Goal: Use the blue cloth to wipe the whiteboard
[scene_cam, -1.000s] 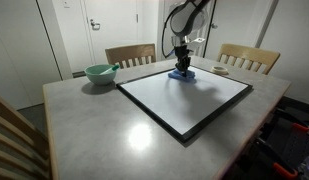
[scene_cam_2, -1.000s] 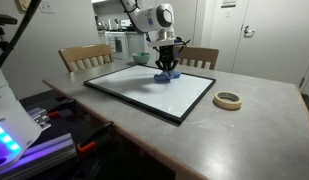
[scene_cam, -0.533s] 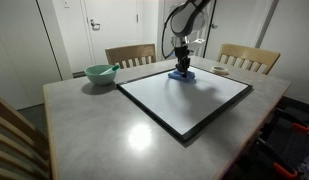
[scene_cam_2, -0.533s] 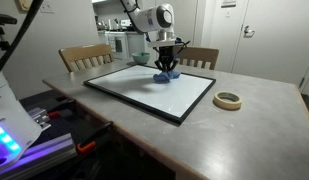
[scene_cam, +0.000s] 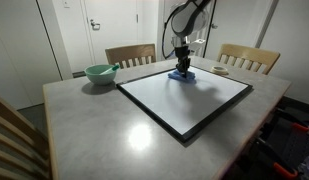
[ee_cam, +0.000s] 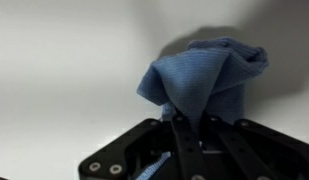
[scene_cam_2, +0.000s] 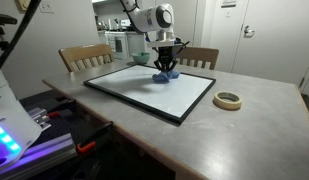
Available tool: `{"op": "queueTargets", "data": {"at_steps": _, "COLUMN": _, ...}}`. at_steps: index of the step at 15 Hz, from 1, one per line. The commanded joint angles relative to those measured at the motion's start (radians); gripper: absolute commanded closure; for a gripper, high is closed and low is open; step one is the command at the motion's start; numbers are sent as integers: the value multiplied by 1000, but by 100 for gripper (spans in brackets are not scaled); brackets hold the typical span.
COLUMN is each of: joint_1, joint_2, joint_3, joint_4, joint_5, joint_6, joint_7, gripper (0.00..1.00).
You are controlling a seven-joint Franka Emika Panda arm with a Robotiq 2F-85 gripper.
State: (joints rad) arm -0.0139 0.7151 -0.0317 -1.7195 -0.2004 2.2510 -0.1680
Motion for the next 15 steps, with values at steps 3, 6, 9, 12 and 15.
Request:
{"op": "queueTargets", "data": {"at_steps": 3, "joint_1": -19, "joint_2": -43, "joint_3": 34, "joint_4": -136, "joint_5": 28, "joint_6": 111, "joint_7": -17, "gripper": 97}}
{"op": "queueTargets", "data": {"at_steps": 6, "joint_1": -22, "joint_2": -70, "joint_3": 40, "joint_4": -204, "joint_5": 37, "joint_6": 174, "joint_7": -14, "gripper": 97}}
{"op": "queueTargets", "data": {"at_steps": 9, "joint_1": -29, "joint_2": -96, "joint_3": 44, "joint_4": -274, "joint_5": 54, "joint_6": 262, "joint_7": -11, "gripper": 97}}
{"op": "queueTargets", "data": {"at_steps": 12, "joint_1": -40, "joint_2": -112, "joint_3": 51, "joint_4": -345, "joint_5": 83, "joint_6": 364, "joint_7": -15, "gripper": 97}}
{"op": "queueTargets", "data": {"at_steps": 15, "joint_1": -59, "joint_2": -129, "joint_3": 67, "joint_4": -423, "joint_5": 123, "joint_6": 466, "joint_7": -23, "gripper": 97}}
